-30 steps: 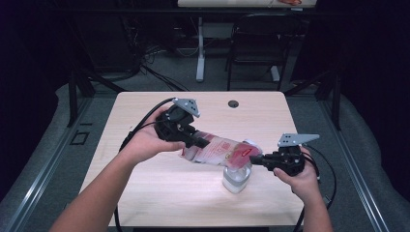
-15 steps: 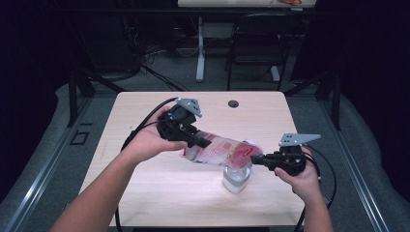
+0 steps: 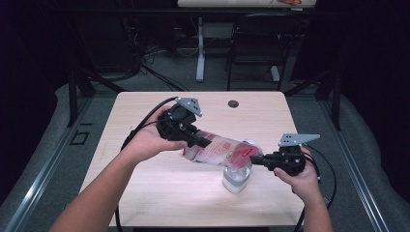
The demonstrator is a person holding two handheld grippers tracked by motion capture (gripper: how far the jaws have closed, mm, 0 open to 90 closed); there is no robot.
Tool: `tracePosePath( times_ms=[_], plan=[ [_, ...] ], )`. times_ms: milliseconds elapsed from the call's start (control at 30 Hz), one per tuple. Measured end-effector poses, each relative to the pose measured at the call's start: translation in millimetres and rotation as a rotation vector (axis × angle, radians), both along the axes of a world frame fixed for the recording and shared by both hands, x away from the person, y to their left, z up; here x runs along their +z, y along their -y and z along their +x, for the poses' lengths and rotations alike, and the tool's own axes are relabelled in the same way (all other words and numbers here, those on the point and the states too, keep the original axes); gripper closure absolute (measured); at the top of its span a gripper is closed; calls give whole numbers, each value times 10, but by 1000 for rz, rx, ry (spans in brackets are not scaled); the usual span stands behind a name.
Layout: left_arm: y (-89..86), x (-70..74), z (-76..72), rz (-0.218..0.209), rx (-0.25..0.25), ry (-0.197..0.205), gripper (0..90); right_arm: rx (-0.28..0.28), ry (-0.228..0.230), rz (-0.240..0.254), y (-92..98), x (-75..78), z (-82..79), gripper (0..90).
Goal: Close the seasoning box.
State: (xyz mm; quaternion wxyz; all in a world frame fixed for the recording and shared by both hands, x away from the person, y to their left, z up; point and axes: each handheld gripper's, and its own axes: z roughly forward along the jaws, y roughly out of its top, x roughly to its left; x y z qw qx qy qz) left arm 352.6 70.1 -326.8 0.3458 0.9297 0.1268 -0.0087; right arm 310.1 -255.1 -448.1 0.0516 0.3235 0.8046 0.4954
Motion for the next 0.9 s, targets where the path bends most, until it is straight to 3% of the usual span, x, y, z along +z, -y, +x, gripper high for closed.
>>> tracePosePath(
  times_ms=[900],
  plan=[
    [19,6,20,-11,4,-1,740,1,-6,1,15,-16,9,884]
  ],
)
